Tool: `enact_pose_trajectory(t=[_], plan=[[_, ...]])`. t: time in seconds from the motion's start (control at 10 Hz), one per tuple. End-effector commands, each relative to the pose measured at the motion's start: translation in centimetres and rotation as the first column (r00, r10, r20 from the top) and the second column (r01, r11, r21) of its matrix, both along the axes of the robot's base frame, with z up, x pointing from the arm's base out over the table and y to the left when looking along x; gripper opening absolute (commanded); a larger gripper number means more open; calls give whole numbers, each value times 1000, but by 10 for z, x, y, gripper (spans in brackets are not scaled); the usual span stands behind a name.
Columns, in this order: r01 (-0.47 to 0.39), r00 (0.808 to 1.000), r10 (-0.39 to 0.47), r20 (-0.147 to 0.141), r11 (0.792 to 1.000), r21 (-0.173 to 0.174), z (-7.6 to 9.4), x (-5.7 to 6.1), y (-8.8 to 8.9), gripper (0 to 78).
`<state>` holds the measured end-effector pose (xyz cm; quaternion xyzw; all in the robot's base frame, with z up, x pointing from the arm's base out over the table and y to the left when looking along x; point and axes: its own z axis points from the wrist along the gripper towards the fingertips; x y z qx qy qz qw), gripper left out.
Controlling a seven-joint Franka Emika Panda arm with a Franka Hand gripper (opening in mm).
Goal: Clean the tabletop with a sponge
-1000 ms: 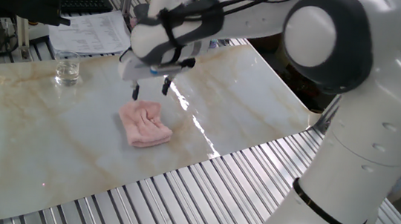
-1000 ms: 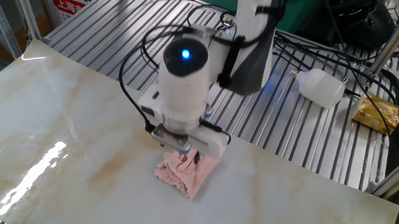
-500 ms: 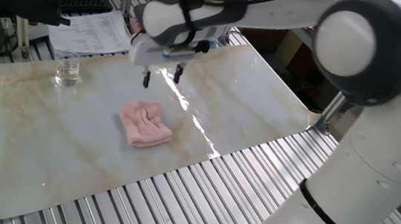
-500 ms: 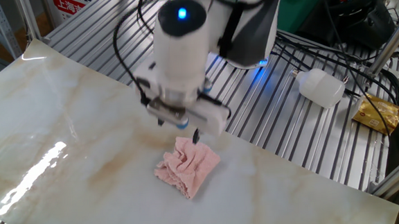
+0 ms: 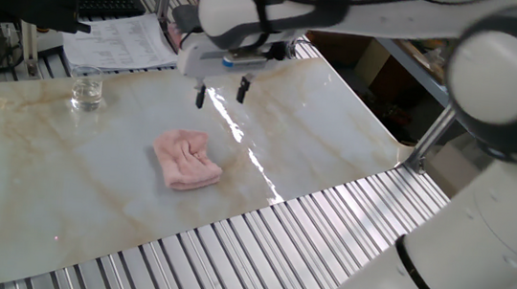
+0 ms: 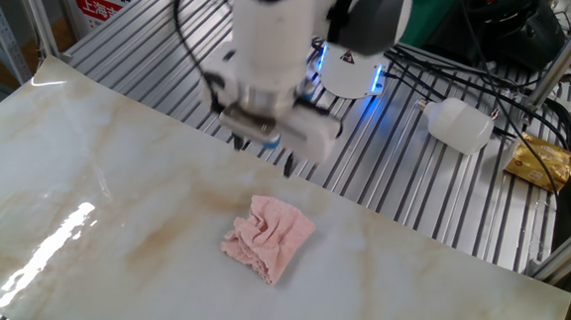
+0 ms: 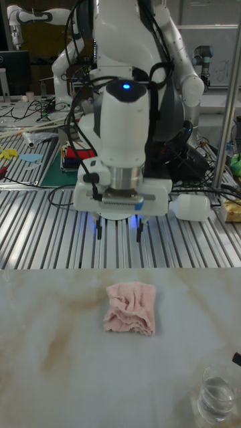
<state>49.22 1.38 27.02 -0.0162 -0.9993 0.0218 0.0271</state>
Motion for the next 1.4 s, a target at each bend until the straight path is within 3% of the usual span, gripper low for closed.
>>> enact_pose_trajectory(t=[0.1,0.5,0.6,1.4], plan=[[25,1000,-25,3,1000,-7,10,-10,0,774],[7,1000,-7,-16,1000,-6,8,-7,-1,774],[4,1000,-4,-18,1000,-5,8,-6,-2,11],[4,1000,-4,-18,1000,-5,8,-6,-2,11]])
